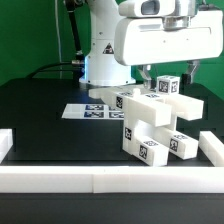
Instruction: Assemble chair
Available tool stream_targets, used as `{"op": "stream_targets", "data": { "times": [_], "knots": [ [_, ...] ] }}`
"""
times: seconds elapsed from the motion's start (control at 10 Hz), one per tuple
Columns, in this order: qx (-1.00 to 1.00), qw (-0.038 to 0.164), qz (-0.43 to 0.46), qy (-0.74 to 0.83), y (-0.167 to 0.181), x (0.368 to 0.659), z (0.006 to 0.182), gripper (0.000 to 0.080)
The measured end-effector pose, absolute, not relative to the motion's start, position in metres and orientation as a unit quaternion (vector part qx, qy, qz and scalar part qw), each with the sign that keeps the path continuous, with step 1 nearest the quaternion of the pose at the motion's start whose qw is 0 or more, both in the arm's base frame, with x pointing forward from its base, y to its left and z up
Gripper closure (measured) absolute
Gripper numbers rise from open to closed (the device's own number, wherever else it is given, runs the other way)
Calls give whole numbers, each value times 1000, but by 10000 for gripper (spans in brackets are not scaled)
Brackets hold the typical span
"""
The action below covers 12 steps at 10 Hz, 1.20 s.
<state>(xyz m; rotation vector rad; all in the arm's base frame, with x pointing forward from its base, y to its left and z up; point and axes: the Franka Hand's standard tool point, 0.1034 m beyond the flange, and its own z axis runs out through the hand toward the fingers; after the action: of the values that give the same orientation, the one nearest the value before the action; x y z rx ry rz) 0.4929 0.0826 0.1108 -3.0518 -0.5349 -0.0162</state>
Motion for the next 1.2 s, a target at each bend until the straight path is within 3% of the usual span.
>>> {"op": "stream_targets", "data": {
  "times": [0.1, 0.3, 0.4, 0.5, 1.2],
  "knots": [
    [-985, 22, -5, -172, 82, 493, 111, 150],
    [-988, 22, -5, -154, 82, 493, 111, 406],
    [-988, 22, -5, -153, 82, 493, 111, 406],
    [-992, 22, -4, -126, 82, 493, 111, 514],
    [-991, 25, 1, 132, 79, 495, 110, 514]
  ]
}}
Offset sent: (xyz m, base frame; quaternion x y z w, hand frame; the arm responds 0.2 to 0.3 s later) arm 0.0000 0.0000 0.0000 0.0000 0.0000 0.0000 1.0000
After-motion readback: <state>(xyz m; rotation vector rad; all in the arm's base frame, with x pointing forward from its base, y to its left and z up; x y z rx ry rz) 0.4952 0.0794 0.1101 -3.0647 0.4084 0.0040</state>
